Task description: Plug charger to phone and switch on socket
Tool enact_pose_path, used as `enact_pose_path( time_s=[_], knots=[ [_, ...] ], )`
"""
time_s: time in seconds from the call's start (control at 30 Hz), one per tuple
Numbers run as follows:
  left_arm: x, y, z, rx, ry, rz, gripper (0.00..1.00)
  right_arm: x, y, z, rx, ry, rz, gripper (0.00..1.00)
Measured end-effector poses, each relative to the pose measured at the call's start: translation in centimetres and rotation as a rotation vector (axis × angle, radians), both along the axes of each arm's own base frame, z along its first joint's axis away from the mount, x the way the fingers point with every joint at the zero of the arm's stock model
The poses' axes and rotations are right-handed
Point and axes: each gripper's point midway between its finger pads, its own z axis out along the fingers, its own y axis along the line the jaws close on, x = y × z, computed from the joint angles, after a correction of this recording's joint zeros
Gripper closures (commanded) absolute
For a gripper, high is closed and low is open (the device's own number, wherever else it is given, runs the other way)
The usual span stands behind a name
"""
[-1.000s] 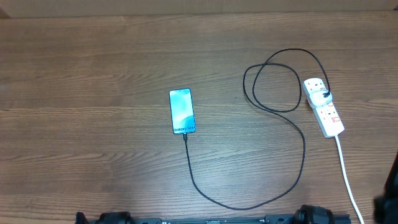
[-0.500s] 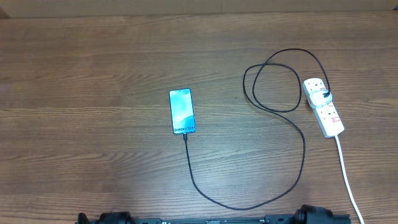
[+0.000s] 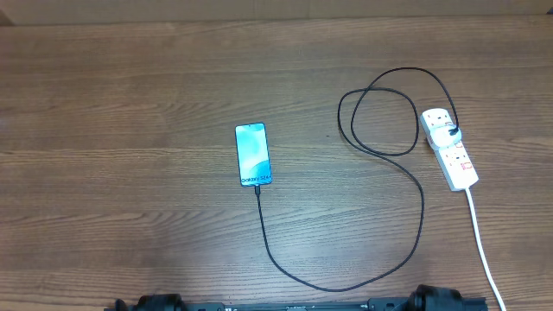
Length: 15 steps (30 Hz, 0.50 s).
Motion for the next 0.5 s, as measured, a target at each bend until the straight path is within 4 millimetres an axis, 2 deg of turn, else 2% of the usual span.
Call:
enact_pose_path(
  time_s=[0.03,0.07,0.1,0.13,0.2,0.27,0.5],
  knots=[
    [-0.1,0.0,-0.3,0.000,0.012,0.000,0.00,0.1,-0.2,-0.2,0.003,0.012,0.016,0.87],
    [-0.1,0.0,-0.4,0.000,0.017,0.000,0.00,0.3,-0.4,-0.5,0.004,0.026,0.038,0.81],
    [-0.1,0.0,-0.4,-0.001,0.019,0.000,0.01,0.5,-0.7,-0.8,0.006,0.044,0.063,0.69],
    [-0.1,0.0,-0.4,-0.001,0.019,0.000,0.01,0.7,-0.9,-1.0,0.005,0.055,0.084,0.49],
    [-0.1,0.0,-0.4,-0.001,0.019,0.000,0.00,0.8,-1.4,-1.1,-0.010,0.057,0.122,0.00],
    [-0.1,0.0,-0.4,-0.001,0.019,0.000,0.00,0.3,-1.9,-0.3,-0.015,0.015,0.152,0.00],
    [-0.1,0.0,-0.4,-0.001,0.019,0.000,0.00,-5.0,-4.4,7.2,0.042,-0.452,0.104,0.00]
  ],
)
